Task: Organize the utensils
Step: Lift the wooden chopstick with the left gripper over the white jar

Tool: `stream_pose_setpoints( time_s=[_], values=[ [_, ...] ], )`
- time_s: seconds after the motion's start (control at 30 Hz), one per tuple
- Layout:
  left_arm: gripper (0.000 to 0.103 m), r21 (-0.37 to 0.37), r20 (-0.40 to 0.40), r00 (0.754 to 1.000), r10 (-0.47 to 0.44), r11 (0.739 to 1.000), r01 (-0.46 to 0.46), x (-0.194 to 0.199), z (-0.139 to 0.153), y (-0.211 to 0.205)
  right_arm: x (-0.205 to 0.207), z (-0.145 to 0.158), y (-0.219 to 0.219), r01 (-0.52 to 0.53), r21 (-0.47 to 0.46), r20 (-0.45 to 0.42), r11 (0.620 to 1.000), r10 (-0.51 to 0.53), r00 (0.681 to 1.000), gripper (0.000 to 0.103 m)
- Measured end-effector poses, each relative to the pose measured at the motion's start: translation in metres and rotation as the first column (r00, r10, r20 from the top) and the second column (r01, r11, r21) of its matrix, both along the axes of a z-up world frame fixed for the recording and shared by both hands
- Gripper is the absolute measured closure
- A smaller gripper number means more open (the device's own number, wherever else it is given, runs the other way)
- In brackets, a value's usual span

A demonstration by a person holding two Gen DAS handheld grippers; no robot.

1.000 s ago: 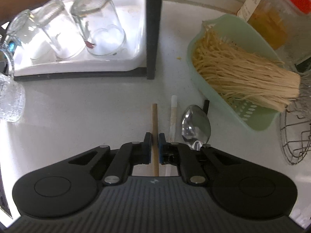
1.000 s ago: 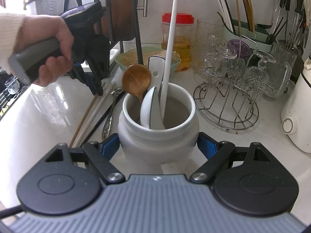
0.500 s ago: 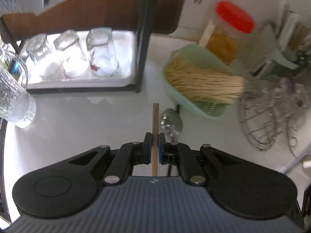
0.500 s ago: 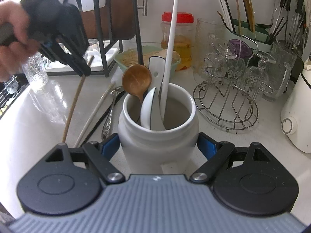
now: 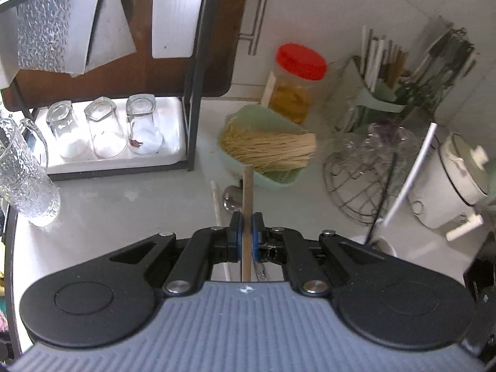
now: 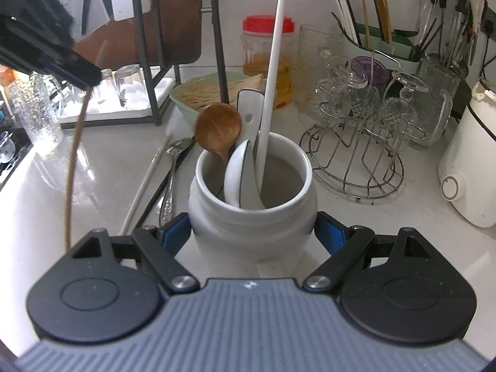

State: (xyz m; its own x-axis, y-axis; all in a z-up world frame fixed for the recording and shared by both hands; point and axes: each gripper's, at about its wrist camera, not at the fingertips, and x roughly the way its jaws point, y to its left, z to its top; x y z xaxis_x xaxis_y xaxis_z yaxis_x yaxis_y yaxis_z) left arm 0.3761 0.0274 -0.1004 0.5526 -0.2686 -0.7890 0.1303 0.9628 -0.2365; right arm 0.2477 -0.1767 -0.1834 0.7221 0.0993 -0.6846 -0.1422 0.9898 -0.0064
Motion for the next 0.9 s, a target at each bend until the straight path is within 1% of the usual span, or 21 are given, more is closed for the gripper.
stream_pose_setpoints(
  time_s=[0.13, 0.23, 0.37, 0.47, 0.63, 0.73, 0.83, 0.9],
  values=[
    [0.096, -0.002, 0.030, 0.999, -0.019, 1.000, 0.019, -0.013, 0.010, 0.000, 0.001, 0.000, 0.001, 0.001, -0.001, -0.006, 1.000, -0.001, 1.000, 0.015],
    [0.096, -0.004, 0.051, 0.999, -0.014, 1.000, 0.015, -0.024, 0.015, -0.001, 0.001, 0.000, 0.000, -0.008, -0.002, -0.005, 1.000, 0.008, 1.000, 0.015],
    [0.096, -0.004, 0.071, 0.997, 0.022, 1.000, -0.021, -0.037, 0.018, -0.004, -0.001, 0.000, -0.002, -0.032, -0.002, -0.004, 0.999, 0.032, 0.999, 0.015],
    [0.096, -0.029, 0.073, 0.996, 0.057, 0.998, -0.055, -0.048, 0.026, -0.004, -0.003, 0.001, -0.003, -0.054, 0.000, -0.009, 0.999, 0.054, 0.999, 0.015],
    [0.096, -0.017, 0.121, 0.991, 0.064, 0.998, -0.063, -0.062, 0.042, -0.010, -0.006, 0.001, -0.004, -0.077, -0.005, -0.001, 0.997, 0.077, 0.997, 0.015],
    [0.096, -0.022, 0.152, 0.986, 0.073, 0.997, -0.071, -0.070, 0.052, -0.017, -0.008, 0.001, -0.004, -0.095, -0.006, 0.000, 0.995, 0.095, 0.996, 0.015],
    [0.096, -0.006, 0.192, 0.978, 0.077, 0.997, -0.077, -0.077, 0.062, -0.027, -0.010, 0.001, -0.005, -0.113, -0.006, 0.001, 0.994, 0.113, 0.994, 0.015],
    [0.096, -0.013, 0.203, 0.975, 0.086, 0.996, -0.085, -0.078, 0.068, -0.030, -0.011, 0.001, -0.005, -0.123, -0.007, -0.001, 0.992, 0.123, 0.992, 0.015]
  ],
)
